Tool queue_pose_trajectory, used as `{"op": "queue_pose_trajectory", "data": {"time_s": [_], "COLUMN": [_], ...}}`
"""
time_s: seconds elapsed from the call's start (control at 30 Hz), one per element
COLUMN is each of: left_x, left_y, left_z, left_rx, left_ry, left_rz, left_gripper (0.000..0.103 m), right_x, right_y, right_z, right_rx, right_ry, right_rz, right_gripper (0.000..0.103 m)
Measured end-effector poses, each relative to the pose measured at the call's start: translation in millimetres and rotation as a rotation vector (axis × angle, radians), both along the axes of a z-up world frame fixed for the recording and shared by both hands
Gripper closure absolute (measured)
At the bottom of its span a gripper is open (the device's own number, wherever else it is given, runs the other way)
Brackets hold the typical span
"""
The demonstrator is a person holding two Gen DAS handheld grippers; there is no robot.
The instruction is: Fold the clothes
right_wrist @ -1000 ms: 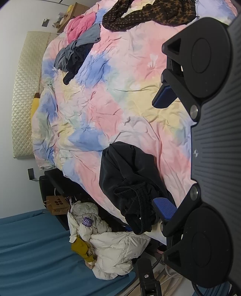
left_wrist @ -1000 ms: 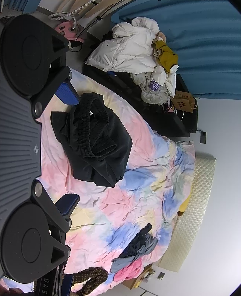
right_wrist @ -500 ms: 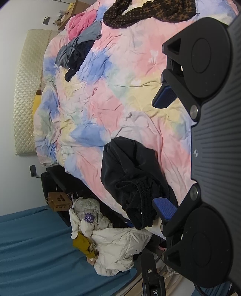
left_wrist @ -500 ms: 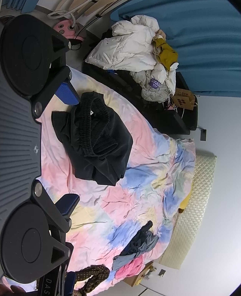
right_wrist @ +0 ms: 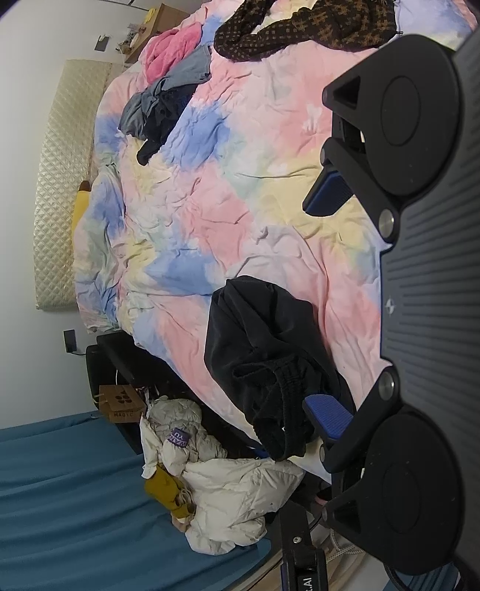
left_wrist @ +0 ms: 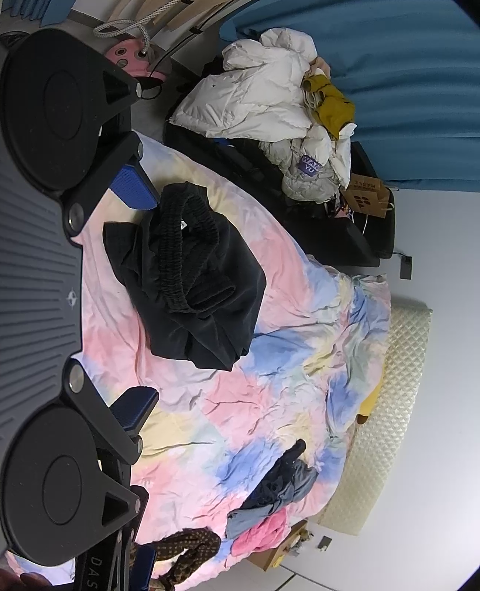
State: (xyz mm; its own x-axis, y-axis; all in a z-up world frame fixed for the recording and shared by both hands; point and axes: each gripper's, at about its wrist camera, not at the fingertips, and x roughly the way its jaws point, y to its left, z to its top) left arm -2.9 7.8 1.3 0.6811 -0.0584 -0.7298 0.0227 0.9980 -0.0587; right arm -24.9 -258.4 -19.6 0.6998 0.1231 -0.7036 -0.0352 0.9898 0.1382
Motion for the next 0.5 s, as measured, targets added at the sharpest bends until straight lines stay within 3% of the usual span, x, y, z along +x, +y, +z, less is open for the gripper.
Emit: {"op": "queue_pose_trajectory", "data": {"time_s": [0.5], "left_x": [2], "left_y": [-10], "left_z": [-3], "left_rx": [0.014], "left_ry": [-0.002], "left_rz": [0.021], "left_gripper": [0.000], "right_x": [3], "right_y": [-14], "right_z": [-3], "right_rx": [0.034], "right_ry": [-0.025], "right_rz": [0.003], "right_gripper": [0.000]}}
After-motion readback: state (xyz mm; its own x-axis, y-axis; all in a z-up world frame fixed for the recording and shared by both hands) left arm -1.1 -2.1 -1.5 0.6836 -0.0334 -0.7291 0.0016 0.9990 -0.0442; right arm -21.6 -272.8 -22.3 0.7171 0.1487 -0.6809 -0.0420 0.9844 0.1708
